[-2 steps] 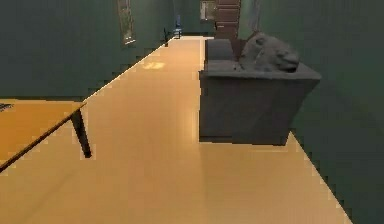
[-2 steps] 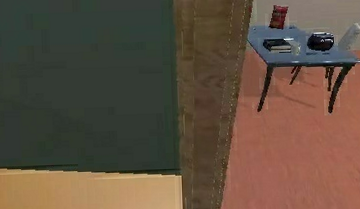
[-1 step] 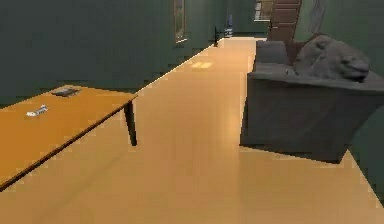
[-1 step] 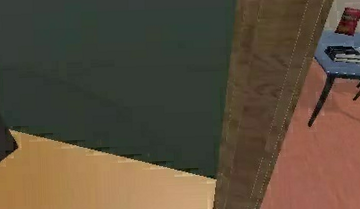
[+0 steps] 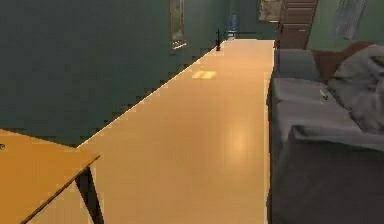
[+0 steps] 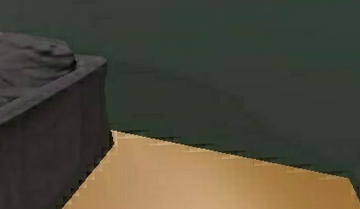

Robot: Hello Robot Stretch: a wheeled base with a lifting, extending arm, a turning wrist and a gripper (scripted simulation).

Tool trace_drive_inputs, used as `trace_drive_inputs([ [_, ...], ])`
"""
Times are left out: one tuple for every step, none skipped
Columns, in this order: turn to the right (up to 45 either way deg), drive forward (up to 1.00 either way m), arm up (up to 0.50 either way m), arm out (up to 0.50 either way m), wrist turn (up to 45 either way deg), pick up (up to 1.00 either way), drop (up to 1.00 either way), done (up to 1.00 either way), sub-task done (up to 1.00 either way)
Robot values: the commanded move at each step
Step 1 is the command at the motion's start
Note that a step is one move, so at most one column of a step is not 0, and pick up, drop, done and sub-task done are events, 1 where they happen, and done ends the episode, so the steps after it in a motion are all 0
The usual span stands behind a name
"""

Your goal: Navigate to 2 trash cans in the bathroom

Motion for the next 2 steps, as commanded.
trace_drive_inputs([
  [-6.0, 0.0, 0.0, 0.0, 0.0, 0.0, 0.0, 0.0, 0.0],
  [0.0, 0.95, 0.0, 0.0, 0.0, 0.0, 0.0, 0.0, 0.0],
])
